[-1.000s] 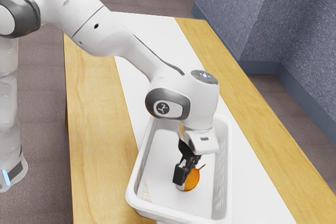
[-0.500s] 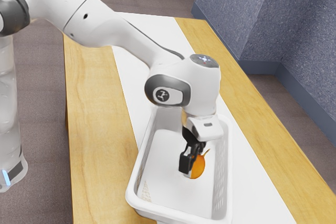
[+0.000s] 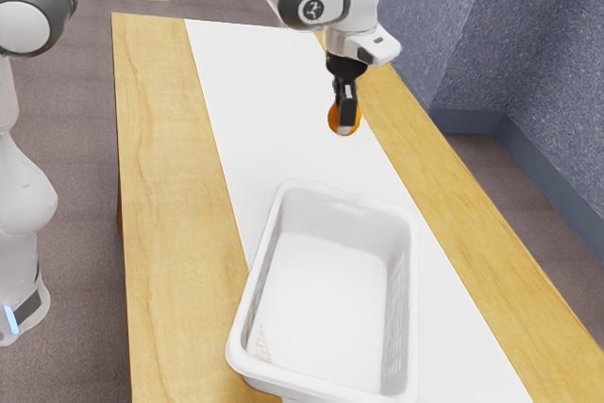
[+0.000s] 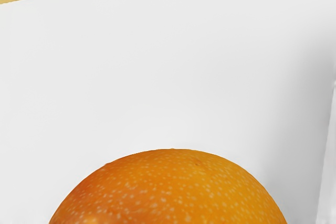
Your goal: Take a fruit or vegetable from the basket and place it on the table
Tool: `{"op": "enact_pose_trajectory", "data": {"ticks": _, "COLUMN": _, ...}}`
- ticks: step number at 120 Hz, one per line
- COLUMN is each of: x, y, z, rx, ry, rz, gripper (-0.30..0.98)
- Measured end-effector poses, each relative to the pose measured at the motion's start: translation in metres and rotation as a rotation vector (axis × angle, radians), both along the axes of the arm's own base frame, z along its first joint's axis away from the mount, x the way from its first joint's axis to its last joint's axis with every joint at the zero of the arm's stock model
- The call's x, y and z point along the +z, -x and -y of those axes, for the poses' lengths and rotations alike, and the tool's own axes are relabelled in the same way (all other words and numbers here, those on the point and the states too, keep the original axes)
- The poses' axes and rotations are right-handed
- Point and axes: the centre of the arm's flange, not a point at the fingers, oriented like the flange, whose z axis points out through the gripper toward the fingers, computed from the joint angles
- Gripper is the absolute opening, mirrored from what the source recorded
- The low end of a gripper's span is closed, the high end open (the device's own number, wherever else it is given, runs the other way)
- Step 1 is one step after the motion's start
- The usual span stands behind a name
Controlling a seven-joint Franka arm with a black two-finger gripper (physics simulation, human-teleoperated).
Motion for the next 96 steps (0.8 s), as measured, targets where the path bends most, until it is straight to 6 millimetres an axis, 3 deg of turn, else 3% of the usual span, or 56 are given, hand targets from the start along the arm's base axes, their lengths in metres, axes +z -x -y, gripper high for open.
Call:
{"op": "enact_pose_trajectory", "data": {"ticks": 24, "x": -0.019, "y": 0.014, "z": -0.09, "rx": 0.194, "ry": 0.025, "rz": -0.102, "gripper": 0.39}}
{"op": "enact_pose_trajectory", "data": {"ticks": 50, "x": -0.055, "y": 0.023, "z": -0.168, "rx": 0.34, "ry": 0.055, "rz": -0.177, "gripper": 0.39}}
{"op": "enact_pose_trajectory", "data": {"ticks": 63, "x": -0.059, "y": 0.034, "z": -0.199, "rx": 0.411, "ry": 0.067, "rz": -0.184, "gripper": 0.53}}
{"op": "enact_pose_trajectory", "data": {"ticks": 79, "x": -0.058, "y": 0.037, "z": -0.212, "rx": 0.449, "ry": 0.074, "rz": -0.185, "gripper": 0.62}}
{"op": "enact_pose_trajectory", "data": {"ticks": 96, "x": -0.058, "y": 0.023, "z": -0.181, "rx": 0.402, "ry": 0.073, "rz": -0.187, "gripper": 0.66}}
